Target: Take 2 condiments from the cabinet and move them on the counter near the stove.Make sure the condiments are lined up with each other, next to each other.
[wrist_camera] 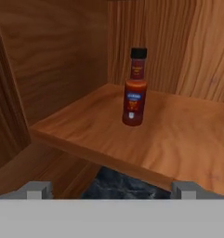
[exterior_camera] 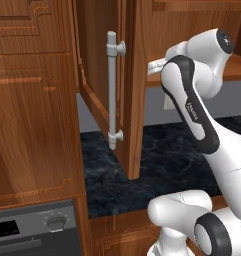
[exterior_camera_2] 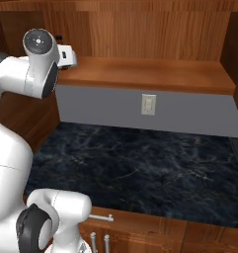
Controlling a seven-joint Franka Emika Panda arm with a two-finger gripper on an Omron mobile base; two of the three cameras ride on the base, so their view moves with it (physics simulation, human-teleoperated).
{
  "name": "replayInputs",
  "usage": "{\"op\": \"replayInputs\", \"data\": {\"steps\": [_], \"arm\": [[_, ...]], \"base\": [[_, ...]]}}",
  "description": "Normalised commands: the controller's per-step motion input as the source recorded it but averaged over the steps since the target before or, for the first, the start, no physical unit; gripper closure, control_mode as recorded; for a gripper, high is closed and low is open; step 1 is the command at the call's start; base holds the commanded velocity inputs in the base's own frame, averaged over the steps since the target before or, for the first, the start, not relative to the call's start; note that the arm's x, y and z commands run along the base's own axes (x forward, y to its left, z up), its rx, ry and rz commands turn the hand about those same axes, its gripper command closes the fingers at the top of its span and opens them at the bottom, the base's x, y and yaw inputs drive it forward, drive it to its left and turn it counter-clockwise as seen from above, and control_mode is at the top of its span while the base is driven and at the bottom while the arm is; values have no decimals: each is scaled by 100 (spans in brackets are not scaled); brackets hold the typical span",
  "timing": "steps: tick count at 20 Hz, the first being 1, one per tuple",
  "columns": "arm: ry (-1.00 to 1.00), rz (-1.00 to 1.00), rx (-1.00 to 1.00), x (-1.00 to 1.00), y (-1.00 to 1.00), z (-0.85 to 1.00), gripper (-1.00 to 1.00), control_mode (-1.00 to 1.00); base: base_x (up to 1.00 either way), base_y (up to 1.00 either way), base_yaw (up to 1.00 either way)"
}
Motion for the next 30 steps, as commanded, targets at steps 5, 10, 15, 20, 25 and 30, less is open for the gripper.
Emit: {"op": "replayInputs", "data": {"steps": [5, 10, 15, 20, 25, 30], "arm": [[-8, 0, 0, 30, 8, 0, -100, -100], [-6, 0, 0, 30, 3, 0, -100, -100], [4, 0, 0, 32, 3, 0, -100, -100], [14, 0, 0, 37, 14, 0, -100, -100], [12, 0, 0, 42, 11, 0, -100, -100], [1, 0, 0, 31, 5, -3, -100, -100]], "base": [[0, 0, 0], [0, 0, 0], [0, 0, 0], [0, 0, 0], [0, 0, 0], [0, 0, 0]]}}
